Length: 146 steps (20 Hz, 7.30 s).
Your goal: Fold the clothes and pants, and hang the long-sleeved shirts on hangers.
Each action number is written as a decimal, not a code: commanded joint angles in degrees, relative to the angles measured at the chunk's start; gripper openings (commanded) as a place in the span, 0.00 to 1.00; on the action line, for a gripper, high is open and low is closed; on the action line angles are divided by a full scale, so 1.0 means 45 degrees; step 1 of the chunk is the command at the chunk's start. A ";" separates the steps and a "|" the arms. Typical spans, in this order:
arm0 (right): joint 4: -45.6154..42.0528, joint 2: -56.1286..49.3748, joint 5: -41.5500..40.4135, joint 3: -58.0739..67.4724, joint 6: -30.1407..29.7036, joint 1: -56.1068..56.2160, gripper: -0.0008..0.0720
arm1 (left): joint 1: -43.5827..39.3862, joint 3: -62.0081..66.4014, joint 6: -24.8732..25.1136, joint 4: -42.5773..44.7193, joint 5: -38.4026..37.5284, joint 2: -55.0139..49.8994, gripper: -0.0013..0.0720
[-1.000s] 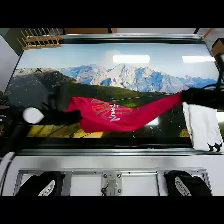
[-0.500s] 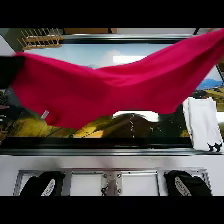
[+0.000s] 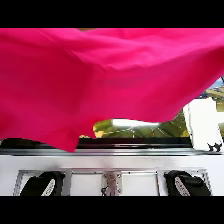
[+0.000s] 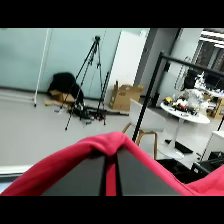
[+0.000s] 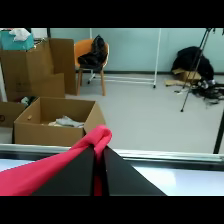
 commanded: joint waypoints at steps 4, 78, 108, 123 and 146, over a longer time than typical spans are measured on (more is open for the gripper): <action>-0.0500 -0.0583 0.2210 0.0078 0.1360 -0.0005 0.03 | 0.0039 -0.1520 -0.1457 0.0981 -0.0374 -0.0369 0.03; 0.0889 -0.3347 0.2030 -1.2167 0.2283 -0.3366 0.65 | 0.1200 -1.1696 0.3065 -0.1540 0.1010 -1.1132 0.03; 0.3060 -0.4813 -0.2555 -0.8242 -0.1020 -0.2467 0.03 | 0.1783 -0.6513 0.3123 -0.1588 -0.0180 -0.7572 0.03; 0.0928 0.2205 -0.1146 -0.3021 -0.0238 -0.2516 0.03 | 0.2001 -0.1423 0.1841 -0.1545 -0.0063 0.1598 0.03; 0.0937 -1.2055 -0.0554 -0.3016 0.0806 0.0107 0.03 | 0.1826 -0.1447 0.1919 -0.2467 -0.0908 -1.6121 0.03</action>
